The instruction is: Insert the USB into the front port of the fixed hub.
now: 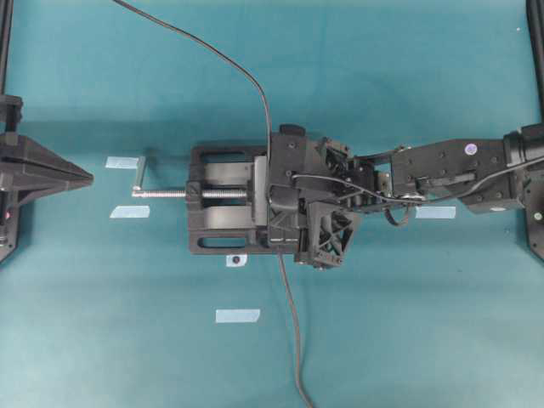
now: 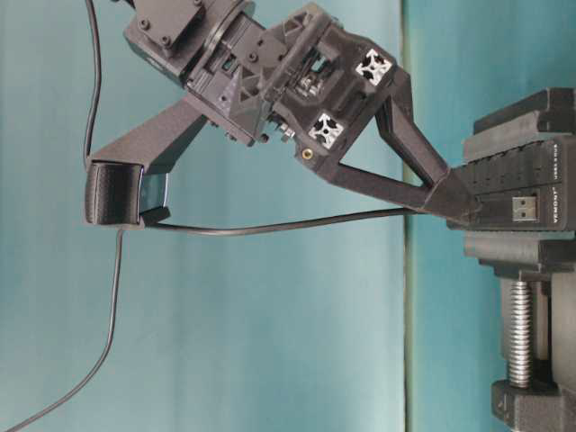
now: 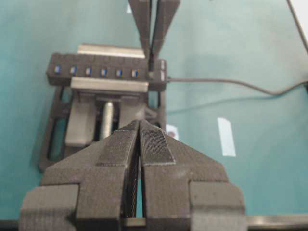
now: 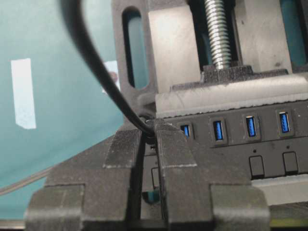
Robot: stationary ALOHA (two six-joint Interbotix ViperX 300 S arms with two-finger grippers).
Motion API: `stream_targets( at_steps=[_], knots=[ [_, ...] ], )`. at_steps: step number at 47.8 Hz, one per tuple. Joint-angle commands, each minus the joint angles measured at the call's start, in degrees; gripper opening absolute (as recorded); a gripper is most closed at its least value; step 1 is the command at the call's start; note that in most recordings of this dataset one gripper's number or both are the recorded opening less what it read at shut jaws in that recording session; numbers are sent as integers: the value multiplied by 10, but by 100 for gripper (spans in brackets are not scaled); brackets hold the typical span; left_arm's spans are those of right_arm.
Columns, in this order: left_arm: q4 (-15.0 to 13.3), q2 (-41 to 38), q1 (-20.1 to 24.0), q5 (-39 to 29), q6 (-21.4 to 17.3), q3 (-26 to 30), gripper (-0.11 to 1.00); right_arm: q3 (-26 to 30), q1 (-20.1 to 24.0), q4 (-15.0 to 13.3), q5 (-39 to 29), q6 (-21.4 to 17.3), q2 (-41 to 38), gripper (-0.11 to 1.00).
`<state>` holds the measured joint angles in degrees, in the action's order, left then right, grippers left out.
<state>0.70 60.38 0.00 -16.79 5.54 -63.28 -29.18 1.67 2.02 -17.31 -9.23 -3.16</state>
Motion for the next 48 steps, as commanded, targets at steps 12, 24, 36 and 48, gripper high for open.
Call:
stream_targets(
  at_steps=[12,24,36,48],
  knots=[
    [1,-3,1,4,1,4,0,14,2,-1,1,-7,6,3],
    [0,-3,2,5,1,2,0,15,2,-5,-15,-6,7,3],
    [0,-3,1,6,1,0,0,21,2,-14,-25,-4,7,3],
    [0,-2,2,6,1,0,0,25,2,-14,-30,-5,7,3]
  ],
)
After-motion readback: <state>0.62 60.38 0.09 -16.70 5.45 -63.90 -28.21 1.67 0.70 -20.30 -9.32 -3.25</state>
